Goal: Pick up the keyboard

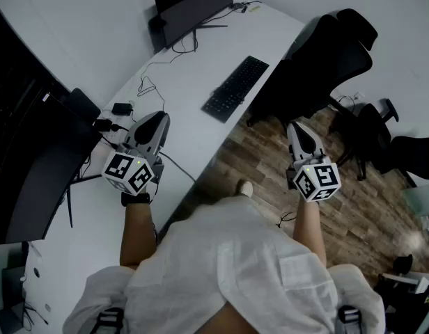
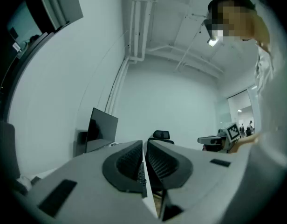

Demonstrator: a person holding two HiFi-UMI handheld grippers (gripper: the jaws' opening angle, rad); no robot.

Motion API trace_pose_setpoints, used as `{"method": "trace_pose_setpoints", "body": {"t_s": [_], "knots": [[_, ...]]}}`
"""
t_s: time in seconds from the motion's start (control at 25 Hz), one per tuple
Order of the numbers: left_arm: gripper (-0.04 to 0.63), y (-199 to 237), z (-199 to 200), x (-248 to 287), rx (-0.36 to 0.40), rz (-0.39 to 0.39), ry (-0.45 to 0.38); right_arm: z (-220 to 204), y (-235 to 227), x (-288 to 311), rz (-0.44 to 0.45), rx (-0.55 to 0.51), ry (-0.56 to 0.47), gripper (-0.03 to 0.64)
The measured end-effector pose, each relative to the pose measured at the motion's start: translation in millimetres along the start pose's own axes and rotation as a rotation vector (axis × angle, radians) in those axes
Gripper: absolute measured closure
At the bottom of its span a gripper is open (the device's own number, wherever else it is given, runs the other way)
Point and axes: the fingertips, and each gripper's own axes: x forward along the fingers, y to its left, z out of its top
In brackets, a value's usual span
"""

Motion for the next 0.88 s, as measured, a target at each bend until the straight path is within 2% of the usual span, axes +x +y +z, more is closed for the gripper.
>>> {"method": "trace_pose_setpoints", "body": {"t_s": [0.4, 0.68, 0.88], "knots": [[0.558, -1, -9, 6, -0.008, -0.007, 0.015, -8, -3, 6, 0.006, 0.015, 0.004, 0.617], [0.558, -6, -15, 28, -0.011, -0.039, 0.031, -14, -18, 14, 0.036, 0.119, -0.009, 0.614], [0.558, -13, -26, 56, -0.012, -0.069, 0.060, -27, -38, 25, 0.025, 0.124, 0.025, 0.614]]}}
